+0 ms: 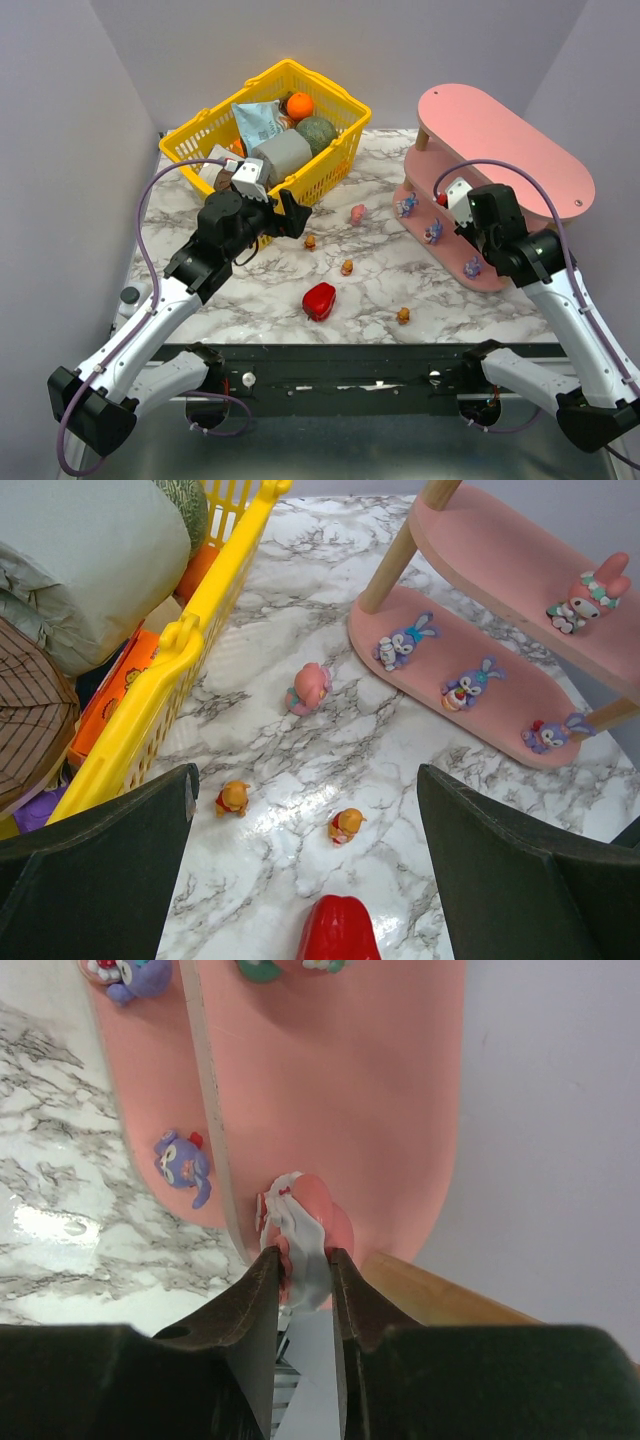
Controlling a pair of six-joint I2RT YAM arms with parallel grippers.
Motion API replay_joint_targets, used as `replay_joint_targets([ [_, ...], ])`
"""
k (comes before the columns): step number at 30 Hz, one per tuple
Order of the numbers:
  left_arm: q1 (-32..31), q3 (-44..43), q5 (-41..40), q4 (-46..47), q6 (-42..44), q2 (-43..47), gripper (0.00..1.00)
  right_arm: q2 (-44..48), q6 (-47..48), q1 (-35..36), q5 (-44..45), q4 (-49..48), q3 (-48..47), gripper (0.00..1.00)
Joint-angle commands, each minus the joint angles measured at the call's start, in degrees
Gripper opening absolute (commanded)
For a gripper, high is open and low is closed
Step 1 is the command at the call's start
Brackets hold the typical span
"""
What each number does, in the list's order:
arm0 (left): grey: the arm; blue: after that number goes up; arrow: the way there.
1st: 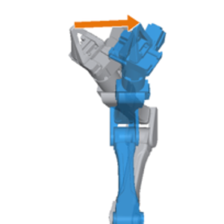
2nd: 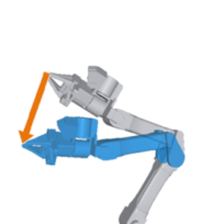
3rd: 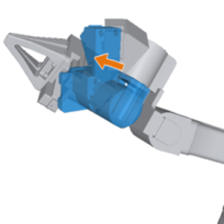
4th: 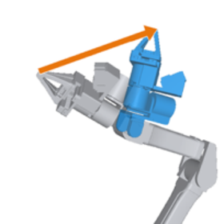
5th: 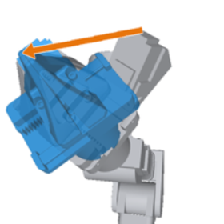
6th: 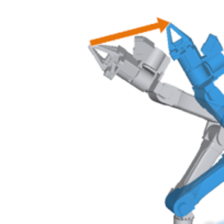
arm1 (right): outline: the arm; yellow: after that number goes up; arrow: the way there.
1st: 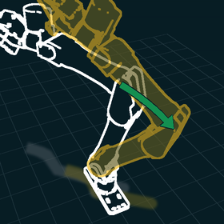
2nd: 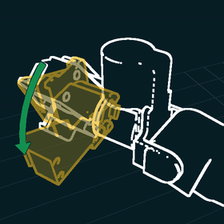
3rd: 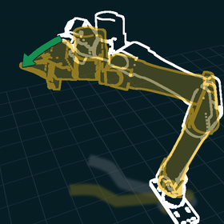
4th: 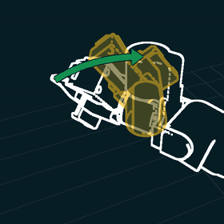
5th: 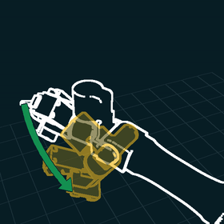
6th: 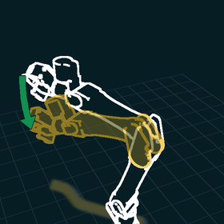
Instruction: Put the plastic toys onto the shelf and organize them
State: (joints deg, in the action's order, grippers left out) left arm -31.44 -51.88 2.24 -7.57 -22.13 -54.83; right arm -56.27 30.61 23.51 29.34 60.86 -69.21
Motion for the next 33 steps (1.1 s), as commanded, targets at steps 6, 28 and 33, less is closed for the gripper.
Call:
replay_joint_targets([
  [6,0.42,0.02,1.19,1.16,0.68,-0.28,0.99,0.72,1.56,-0.48,0.63,-1.71,1.54,0.36],
  [28,0.50,0.02,1.54,1.07,0.42,-0.10,0.99,2.21,5.16,-1.62,5.46,-5.66,2.15,0.46],
  [33,0.59,0.02,1.54,1.16,0.42,-0.19,0.99,2.83,5.52,-1.89,5.12,-6.89,1.27,0.47],
])
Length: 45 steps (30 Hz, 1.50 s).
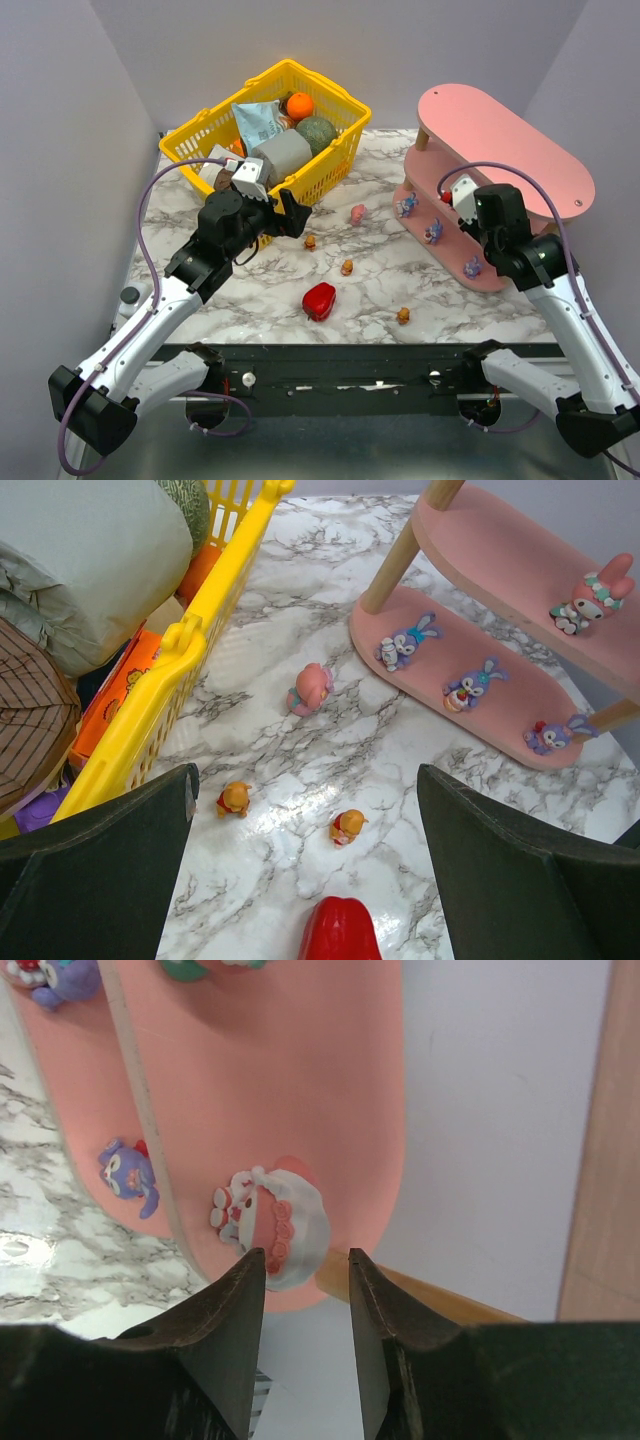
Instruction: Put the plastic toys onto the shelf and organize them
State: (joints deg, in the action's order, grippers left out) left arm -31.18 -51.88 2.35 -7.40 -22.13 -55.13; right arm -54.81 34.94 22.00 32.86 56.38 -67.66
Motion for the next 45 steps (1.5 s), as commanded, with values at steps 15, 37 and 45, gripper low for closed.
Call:
replay_joint_targets([
  [15,0.33,-0.07,1.25,0.81,0.42,-0.41,0.99,2.86,-9.18,-0.38,-11.94,4.17,-5.20,0.27],
  [37,0.42,-0.59,2.48,1.16,-0.11,-2.17,0.99,6.90,-11.03,-2.49,-3.16,2.86,5.34,0.10],
  [45,0.42,-0.86,2.75,1.42,-0.19,-2.26,0.99,7.17,-9.36,-4.86,0.44,-1.97,5.96,0.11],
])
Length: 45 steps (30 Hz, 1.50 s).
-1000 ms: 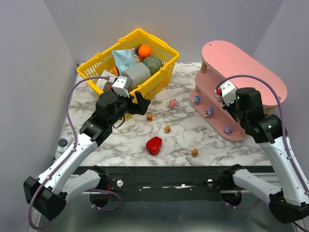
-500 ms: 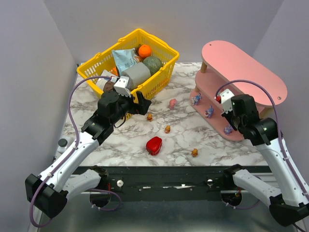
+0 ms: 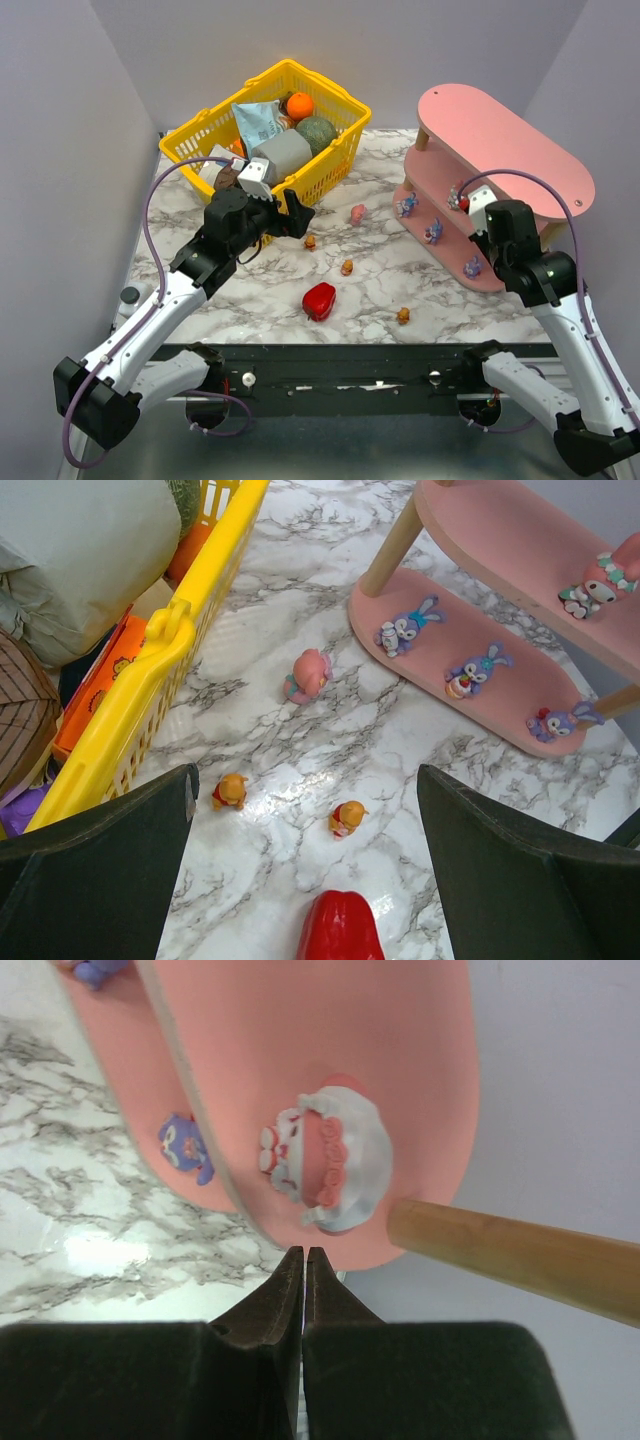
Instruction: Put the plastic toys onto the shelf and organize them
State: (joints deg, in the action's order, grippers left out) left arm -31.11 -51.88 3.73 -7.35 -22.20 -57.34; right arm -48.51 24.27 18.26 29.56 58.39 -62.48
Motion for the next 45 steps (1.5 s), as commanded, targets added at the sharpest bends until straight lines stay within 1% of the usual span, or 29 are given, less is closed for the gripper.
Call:
replay_joint_targets([
  [1,0.35,-0.86,1.37,1.38,-0.22,-0.05,0.99,0.87,1.30,-1.38,3.84,-4.42,0.78,0.11],
  [8,0.35,-0.59,1.90,1.73,-0.48,-0.23,0.99,0.00,1.57,-2.62,3.49,-7.15,0.43,0.14],
  [12,0.35,-0.59,1.64,1.64,-0.31,-0.14,0.99,0.00,1.04,-2.79,2.78,-7.33,-0.71,0.14],
  [17,0.35,-0.33,1.55,1.55,-0.30,-0.05,0.99,-0.27,-1.15,-2.88,-3.27,-3.38,-5.89,0.15],
  [24,0.35,-0.33,1.37,1.38,-0.13,-0.14,0.99,-0.62,-2.03,-2.88,-3.19,-2.05,-7.13,0.12],
  [31,0.35,-0.42,1.28,1.47,-0.13,-0.66,0.99,-0.27,-3.36,-2.79,-13.90,1.46,-6.61,0.11],
  [36,0.35,-1.21,1.90,1.99,-0.22,-1.81,0.99,0.78,-3.18,-2.79,-13.66,1.38,-3.36,0.11],
  [45,0.35,-2.44,2.78,3.31,-0.48,-4.01,0.99,2.28,-2.39,-2.97,-8.56,-3.19,2.80,0.10],
])
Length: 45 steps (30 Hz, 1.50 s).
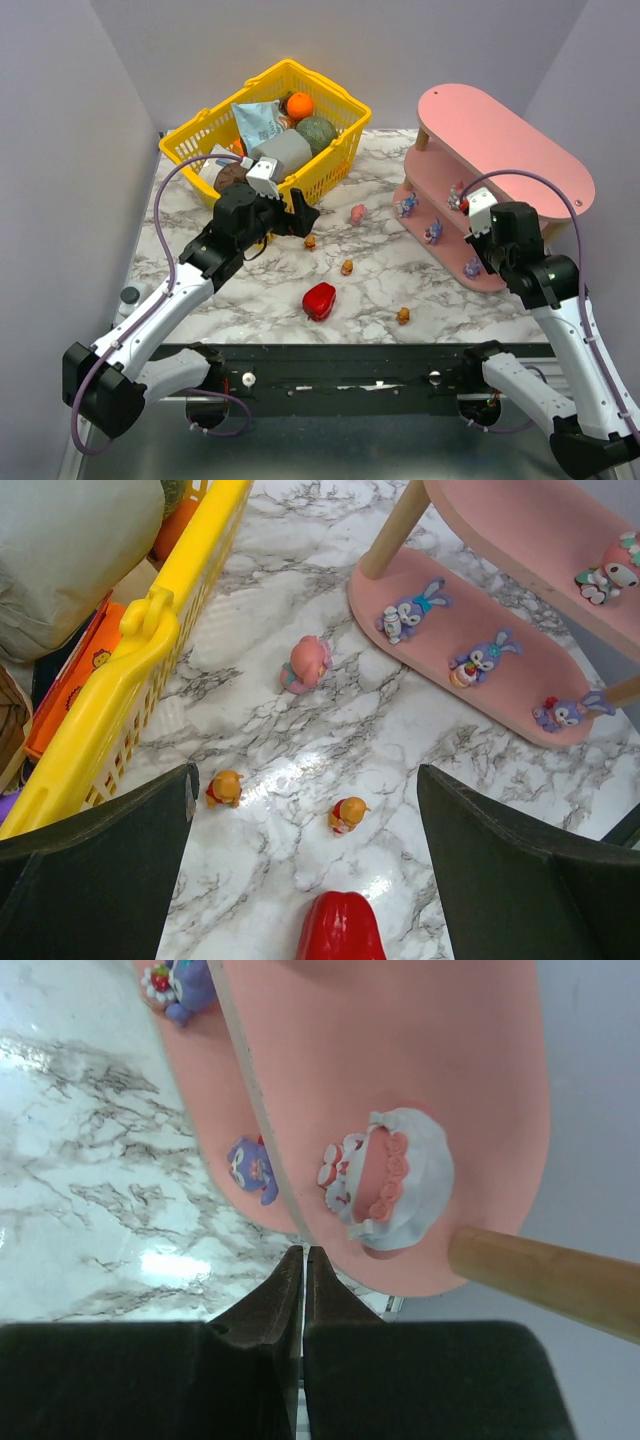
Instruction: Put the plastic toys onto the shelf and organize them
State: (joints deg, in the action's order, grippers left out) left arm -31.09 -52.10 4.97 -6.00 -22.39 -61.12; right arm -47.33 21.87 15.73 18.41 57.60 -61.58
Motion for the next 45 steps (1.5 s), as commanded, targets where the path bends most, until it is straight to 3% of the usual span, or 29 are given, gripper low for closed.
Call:
replay_joint_targets([
  [1,0.33,-2.22,1.53,1.87,-0.46,-0.14,0.99,1.10,0.19,-0.52,3.81,-2.93,2.25,0.10],
  [14,0.33,-2.75,1.44,1.60,-0.20,-0.93,0.99,1.45,1.25,-2.81,9.88,-10.31,4.01,0.09],
  [29,0.33,-2.75,1.27,1.69,-0.28,-1.28,0.99,1.72,2.21,-3.69,12.17,-11.20,4.63,0.09],
  [40,0.33,-2.92,1.18,1.34,-0.20,-1.28,0.99,1.98,-1.73,-3.69,-12.07,-0.83,-2.93,0.10],
  [45,0.33,-3.36,0.74,0.81,0.24,-1.19,0.99,-1.61,-4.29,-3.69,-20.59,0.40,-10.46,0.18],
])
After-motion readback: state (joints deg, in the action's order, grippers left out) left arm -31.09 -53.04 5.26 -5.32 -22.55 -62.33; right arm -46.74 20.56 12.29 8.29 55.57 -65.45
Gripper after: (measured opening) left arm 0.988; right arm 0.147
